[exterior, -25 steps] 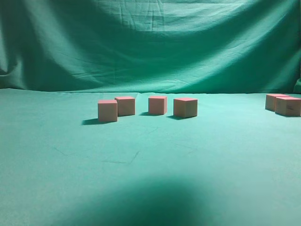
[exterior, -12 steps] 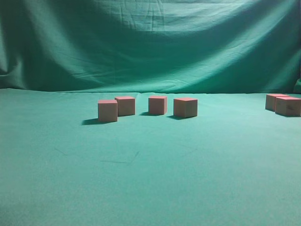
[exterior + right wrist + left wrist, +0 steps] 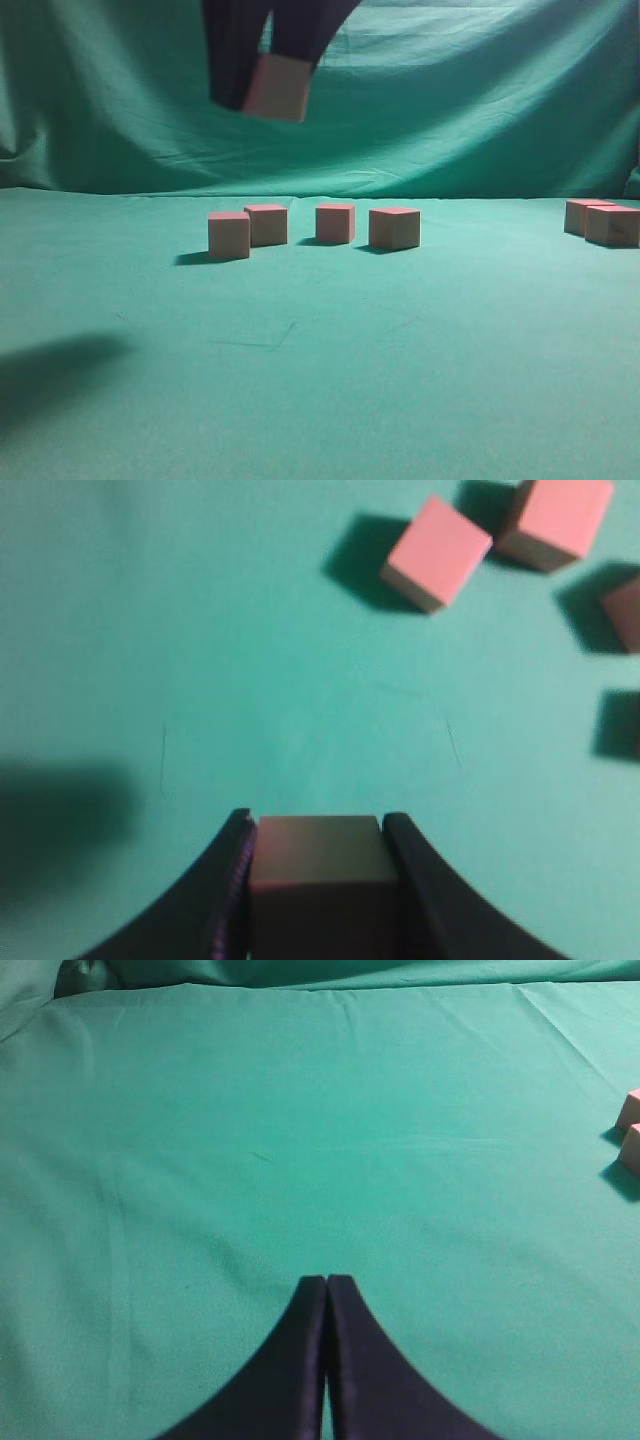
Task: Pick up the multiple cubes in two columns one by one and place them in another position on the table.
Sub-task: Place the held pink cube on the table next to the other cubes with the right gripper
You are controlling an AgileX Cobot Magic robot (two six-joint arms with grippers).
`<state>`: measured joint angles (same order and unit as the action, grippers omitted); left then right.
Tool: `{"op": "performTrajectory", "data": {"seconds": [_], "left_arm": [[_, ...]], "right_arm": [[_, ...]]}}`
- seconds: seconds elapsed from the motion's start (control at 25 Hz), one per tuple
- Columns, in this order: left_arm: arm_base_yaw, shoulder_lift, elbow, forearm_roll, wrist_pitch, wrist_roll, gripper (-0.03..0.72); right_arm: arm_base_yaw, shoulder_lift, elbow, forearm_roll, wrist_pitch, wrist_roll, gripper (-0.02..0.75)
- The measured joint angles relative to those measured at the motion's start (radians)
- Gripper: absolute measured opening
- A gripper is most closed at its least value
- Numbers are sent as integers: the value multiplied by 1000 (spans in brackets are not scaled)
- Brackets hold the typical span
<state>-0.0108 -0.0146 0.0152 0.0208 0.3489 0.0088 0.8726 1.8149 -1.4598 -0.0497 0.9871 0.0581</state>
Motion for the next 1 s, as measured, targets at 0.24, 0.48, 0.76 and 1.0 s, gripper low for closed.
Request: {"op": "performTrajectory", "data": {"seconds": [0.24,0.48,0.76,1.0], "left_arm": [[0,0,0,0,0,0,0],[0,0,0,0,0,0,0],[0,0,0,0,0,0,0],[0,0,0,0,0,0,0]], "right_arm": [[0,160,-168,-15,26,0,259],[0,303,-285,-80,77,47,259],[-37,368,-295,-98,59,141,259],[-69,368,-301,-94,17,162,259]]}}
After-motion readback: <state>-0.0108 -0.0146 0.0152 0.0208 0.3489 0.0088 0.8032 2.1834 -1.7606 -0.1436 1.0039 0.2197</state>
